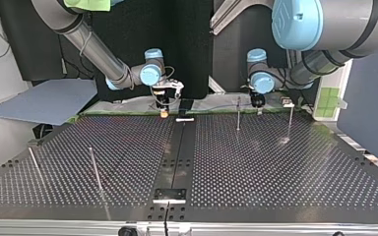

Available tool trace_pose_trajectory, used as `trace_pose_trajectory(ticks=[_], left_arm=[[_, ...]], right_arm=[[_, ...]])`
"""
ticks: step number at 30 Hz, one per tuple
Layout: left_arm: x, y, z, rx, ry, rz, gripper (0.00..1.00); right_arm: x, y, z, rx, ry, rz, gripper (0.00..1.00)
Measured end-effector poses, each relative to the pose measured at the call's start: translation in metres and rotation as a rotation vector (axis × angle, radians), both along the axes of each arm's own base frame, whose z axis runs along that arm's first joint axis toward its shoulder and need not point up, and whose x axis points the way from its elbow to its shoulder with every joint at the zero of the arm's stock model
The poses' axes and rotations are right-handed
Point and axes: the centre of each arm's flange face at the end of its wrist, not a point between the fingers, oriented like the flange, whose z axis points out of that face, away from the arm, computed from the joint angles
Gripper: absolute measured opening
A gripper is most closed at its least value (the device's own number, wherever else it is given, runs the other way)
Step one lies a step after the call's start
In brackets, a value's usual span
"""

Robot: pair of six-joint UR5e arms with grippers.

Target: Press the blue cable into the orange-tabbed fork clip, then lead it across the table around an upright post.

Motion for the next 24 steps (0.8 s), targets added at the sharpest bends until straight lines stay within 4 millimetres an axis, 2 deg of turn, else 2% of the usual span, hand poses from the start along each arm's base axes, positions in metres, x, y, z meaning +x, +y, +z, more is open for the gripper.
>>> trace_pose_trajectory(ticks=[7,11,24], left_arm=[[-0.028,-0.004,-0.014,-0.028,0.098,-0.054,1.00],[-0.042,-0.007,-0.016,-0.046,0.120,-0.088,1.00],[-0.076,-0.017,0.023,-0.152,0.003,-0.123,1.00]], right_arm=[[0.000,0.001,-0.001,0.003,0.002,0.001,0.00],[0.000,0.001,-0.001,0.003,0.002,0.002,0.00],[0.001,0.005,-0.002,0.016,0.011,0.007,0.00]])
